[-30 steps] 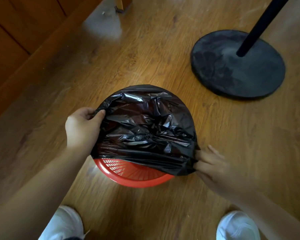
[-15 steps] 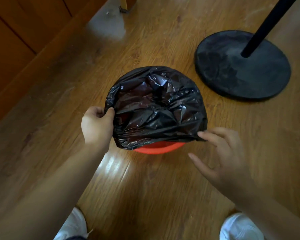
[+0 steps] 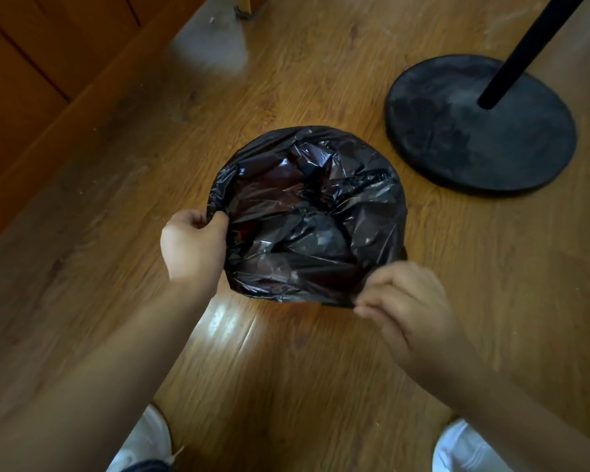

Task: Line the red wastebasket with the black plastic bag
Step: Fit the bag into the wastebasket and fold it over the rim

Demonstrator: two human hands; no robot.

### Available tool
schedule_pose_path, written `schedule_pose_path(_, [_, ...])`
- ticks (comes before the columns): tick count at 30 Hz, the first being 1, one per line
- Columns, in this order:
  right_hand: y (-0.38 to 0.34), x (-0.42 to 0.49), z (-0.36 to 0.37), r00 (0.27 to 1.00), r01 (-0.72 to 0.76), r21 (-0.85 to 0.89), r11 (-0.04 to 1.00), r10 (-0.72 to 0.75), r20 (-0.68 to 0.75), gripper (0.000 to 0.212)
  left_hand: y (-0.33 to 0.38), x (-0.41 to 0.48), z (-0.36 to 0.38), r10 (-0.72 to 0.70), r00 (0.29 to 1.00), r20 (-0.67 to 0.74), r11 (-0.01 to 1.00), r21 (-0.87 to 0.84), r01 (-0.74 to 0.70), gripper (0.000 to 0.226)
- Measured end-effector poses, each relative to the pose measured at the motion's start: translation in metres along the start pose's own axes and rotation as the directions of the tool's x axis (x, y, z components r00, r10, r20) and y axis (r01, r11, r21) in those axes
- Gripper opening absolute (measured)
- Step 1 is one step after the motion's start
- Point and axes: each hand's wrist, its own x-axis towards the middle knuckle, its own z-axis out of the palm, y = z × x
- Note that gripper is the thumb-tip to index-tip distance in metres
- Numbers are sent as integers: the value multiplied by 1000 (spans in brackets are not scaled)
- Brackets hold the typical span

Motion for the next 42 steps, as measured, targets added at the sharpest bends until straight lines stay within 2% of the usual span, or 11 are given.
schedule_pose_path(4, [13, -22, 7, 988, -52, 57, 997, 43, 147, 23, 0, 4, -5, -52, 998, -31, 998, -34, 51, 20])
schedule_pose_path(12, [33, -40, 22, 970, -123, -72, 990, 135, 202, 13, 5, -1, -5, -87, 996, 10, 995, -51, 88, 15])
schedule_pose_path(15, [28, -41, 2, 990, -108, -6, 994, 108, 96, 29, 8, -9, -9, 1, 999, 36, 1000, 0, -1, 15])
schedule_pose_path(19, [9, -25, -19, 1000, -9, -1, 1000, 9, -29, 26, 20, -24, -19, 178, 981, 83, 977, 102, -186, 15])
schedule_pose_path(25, [-10, 7, 0, 975, 134, -163, 978, -100, 200, 33, 41, -46, -31, 395, 894, 211, 876, 205, -436, 10])
schedule_pose_path(27, [-8, 9, 14, 915, 134, -277, 951, -12, 402, 49, 44, -50, -33, 411, 870, 274, 849, 233, -474, 11])
schedule_pose_path(30, [8, 3, 33, 713, 47, -436, 899, 275, 645, 77, 46, -56, -36, 447, 821, 355, 798, 257, -545, 9])
schedule_pose_path(33, [24, -9, 50, 571, 183, -621, 762, 432, 698, 83, 47, -63, -36, 491, 768, 411, 764, 220, -607, 9])
schedule_pose_path(35, [23, -9, 56, 543, 193, -639, 744, 461, 702, 82, 47, -64, -34, 523, 756, 393, 729, 254, -636, 8])
schedule_pose_path(38, [15, -11, 50, 574, 79, -581, 810, 439, 691, 75, 44, -60, -32, 525, 771, 360, 723, 289, -627, 9])
schedule_pose_path(42, [1, -17, 22, 791, -133, -427, 894, 356, 499, 67, 35, -56, -29, 491, 814, 311, 772, 278, -572, 13])
